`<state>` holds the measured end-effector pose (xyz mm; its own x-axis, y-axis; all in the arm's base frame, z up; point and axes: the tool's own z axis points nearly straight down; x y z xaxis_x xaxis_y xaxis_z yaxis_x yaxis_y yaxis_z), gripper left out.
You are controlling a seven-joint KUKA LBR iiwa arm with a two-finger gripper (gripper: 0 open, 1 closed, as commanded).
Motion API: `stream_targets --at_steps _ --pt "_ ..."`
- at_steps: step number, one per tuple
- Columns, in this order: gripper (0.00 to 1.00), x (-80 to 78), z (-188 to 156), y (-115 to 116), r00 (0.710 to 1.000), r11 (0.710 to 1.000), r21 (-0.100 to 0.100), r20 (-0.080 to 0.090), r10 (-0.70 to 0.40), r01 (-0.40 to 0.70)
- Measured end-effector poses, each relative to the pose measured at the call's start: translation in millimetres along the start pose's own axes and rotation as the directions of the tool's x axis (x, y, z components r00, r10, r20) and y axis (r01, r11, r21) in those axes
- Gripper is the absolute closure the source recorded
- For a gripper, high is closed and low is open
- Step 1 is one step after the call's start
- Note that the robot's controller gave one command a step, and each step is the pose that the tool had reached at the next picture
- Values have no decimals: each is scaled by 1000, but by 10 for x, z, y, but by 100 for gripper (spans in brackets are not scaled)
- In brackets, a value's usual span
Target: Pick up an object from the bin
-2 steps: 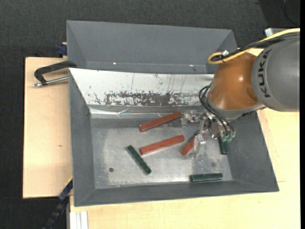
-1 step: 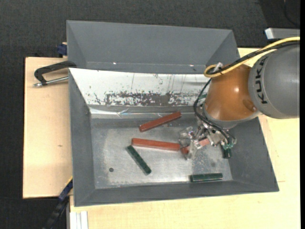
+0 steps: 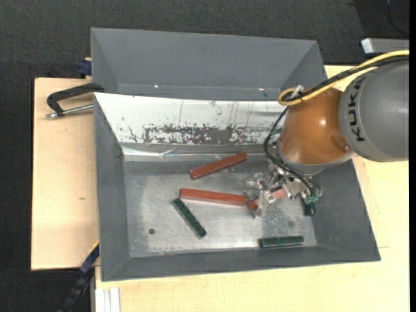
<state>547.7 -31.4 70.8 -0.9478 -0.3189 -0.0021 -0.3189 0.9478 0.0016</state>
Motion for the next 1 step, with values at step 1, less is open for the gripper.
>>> stream_targets --at_steps 1 --pt "100 -186 -1366 225 999 999 2 4 -43 43"
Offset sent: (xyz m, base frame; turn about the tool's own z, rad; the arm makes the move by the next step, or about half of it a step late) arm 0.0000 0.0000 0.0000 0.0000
